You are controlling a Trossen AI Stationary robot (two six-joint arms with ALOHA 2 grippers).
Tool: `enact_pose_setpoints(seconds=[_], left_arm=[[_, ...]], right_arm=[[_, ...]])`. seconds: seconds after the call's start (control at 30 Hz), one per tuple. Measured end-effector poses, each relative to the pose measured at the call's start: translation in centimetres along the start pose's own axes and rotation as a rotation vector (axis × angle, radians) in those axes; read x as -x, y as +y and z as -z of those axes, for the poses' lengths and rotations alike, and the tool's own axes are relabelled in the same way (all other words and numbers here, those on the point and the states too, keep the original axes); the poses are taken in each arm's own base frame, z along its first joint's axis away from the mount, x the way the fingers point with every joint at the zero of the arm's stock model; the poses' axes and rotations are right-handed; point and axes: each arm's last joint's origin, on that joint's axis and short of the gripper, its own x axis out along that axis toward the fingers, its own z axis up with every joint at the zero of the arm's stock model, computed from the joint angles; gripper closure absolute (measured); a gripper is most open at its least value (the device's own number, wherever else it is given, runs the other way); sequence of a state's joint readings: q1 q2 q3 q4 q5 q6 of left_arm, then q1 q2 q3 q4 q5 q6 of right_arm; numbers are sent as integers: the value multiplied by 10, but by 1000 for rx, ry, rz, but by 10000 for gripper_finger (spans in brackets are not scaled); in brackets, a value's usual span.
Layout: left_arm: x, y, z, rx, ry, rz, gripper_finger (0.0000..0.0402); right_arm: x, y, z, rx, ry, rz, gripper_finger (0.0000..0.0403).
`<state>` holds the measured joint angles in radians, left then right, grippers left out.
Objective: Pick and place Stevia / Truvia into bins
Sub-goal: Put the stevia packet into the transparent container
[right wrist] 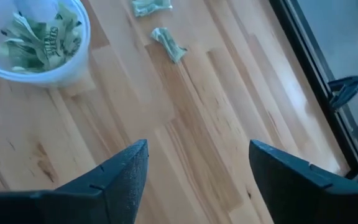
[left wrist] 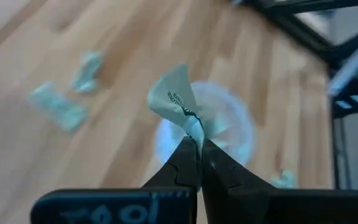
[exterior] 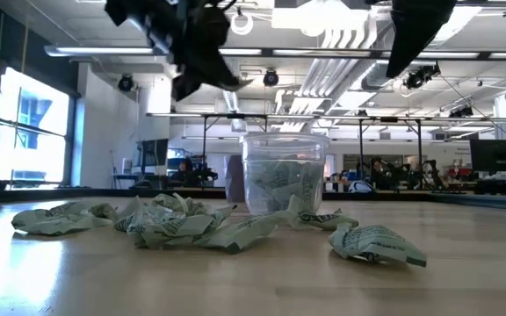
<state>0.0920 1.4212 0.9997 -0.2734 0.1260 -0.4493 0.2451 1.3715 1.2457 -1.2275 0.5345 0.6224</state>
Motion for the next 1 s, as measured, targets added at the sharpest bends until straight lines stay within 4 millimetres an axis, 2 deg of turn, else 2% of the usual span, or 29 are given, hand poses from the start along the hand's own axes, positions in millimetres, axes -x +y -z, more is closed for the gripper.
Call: enact_pose_setpoints(seconds=[0.27,0.33,0.4,0.47,0.57,0.7,0.83,1.0], left_arm=[[-70,-36,7,-64,130,87,365],[-82,-41,11,-72,174,61,345],[-82,-48,6,-86,169,21,304],[-75,-52,-2,-92,178,-41,254],[-57,-50,-3,-101,325,-173,183],[-16,-55,-3,-181,394,-324,122],[20,-49,11,-136,438,-414,116],[67,-39,33,42,341,-427,151]], right_arm=[[-9,3,8,1,46,7,135],[-14,5,11,-1,64,-1,135],[-19,8,14,-1,81,-23,135],[-26,11,16,-8,81,-49,134],[-35,16,18,29,65,-91,134],[-52,11,11,106,15,-105,134],[-77,-8,-7,175,-25,-171,134],[-120,-28,-29,275,-116,-261,135]])
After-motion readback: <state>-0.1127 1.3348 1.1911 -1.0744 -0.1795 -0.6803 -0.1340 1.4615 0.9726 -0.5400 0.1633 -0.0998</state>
